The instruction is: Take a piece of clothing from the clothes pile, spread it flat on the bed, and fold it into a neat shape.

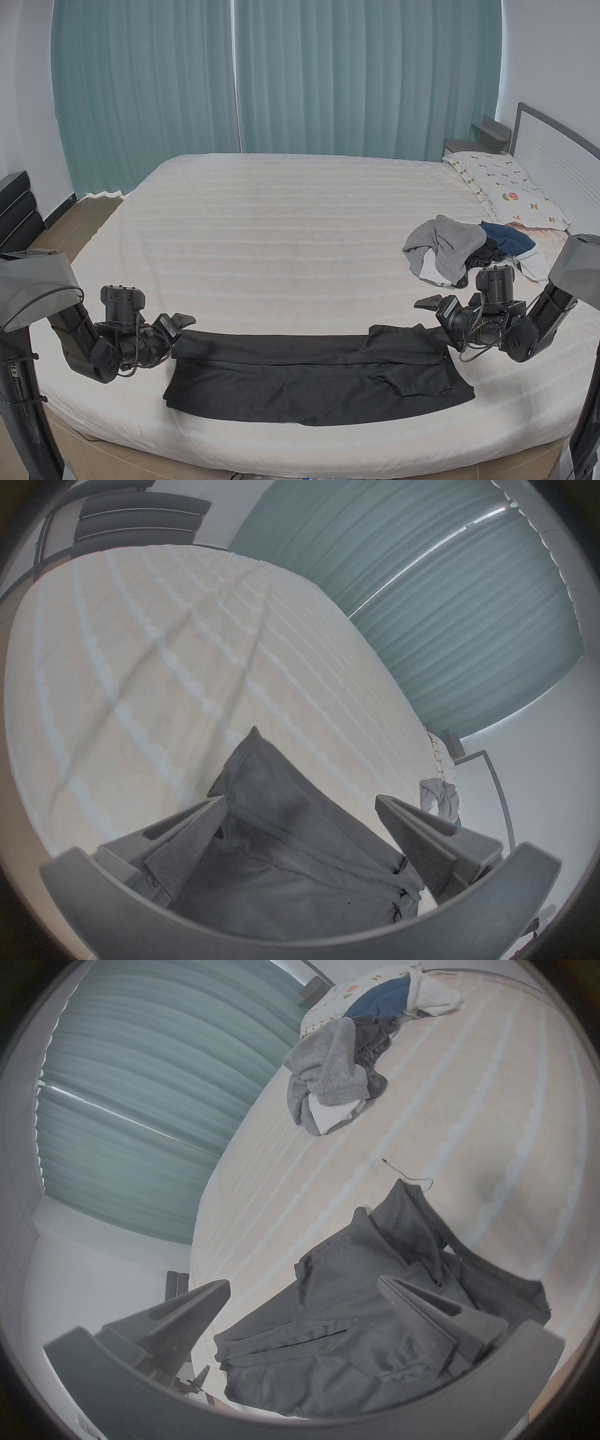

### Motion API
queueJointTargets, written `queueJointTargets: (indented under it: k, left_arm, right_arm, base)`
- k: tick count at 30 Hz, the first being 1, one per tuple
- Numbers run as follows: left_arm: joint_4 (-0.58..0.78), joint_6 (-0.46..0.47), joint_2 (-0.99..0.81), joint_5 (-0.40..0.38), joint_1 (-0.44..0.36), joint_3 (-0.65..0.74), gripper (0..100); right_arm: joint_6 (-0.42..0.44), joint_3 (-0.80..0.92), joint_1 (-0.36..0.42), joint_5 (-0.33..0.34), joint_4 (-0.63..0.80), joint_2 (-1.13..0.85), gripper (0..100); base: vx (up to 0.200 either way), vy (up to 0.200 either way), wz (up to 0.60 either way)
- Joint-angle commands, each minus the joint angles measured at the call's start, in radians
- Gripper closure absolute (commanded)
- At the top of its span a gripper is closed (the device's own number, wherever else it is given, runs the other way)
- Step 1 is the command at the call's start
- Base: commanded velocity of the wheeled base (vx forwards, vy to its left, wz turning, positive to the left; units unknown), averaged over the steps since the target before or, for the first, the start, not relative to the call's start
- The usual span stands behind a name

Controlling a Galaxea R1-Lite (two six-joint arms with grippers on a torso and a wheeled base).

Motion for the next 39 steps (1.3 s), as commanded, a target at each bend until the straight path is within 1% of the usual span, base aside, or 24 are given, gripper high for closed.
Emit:
queueJointTargets:
  k: [1,4,8,21,24,28,34,39]
  left_arm:
    - [-0.029,-0.007,0.075,0.044,-0.041,0.021,0]
    - [-0.087,-0.007,0.12,0.116,-0.043,0.024,0]
    - [-0.147,-0.009,0.131,0.119,-0.043,0.048,0]
    - [-0.148,-0.006,0.137,0.149,-0.054,0.059,0]
    - [-0.148,-0.004,0.151,0.178,-0.063,0.047,0]
    - [-0.148,0.025,0.181,0.213,-0.069,0.01,0]
    - [-0.142,0.028,0.2,0.221,-0.072,-0.03,0]
    - [-0.147,0.034,0.209,0.236,-0.071,-0.036,0]
  right_arm:
    - [0.027,0.047,0.012,0.005,-0.056,0.029,0]
    - [0.044,0.055,0.007,0.007,-0.089,0.056,0]
    - [0.05,0.068,0.007,0.008,-0.092,0.055,0]
    - [0.05,0.09,0.003,0.014,-0.096,0.059,0]
    - [0.049,0.091,0.004,0.014,-0.096,0.063,0]
    - [0.046,0.09,0.007,0.013,-0.096,0.063,0]
    - [0.043,0.088,0.007,0.013,-0.097,0.075,0]
    - [0.04,0.09,0.012,0.008,-0.097,0.07,0]
  base:
    - [0.0,0.0,0.0]
    - [0.0,0.0,0.0]
    - [0.0,0.0,0.0]
    - [0.0,0.0,0.0]
    - [0.0,0.0,0.0]
    - [0.0,0.0,0.0]
    - [0.0,0.0,0.0]
    - [0.0,0.0,0.0]
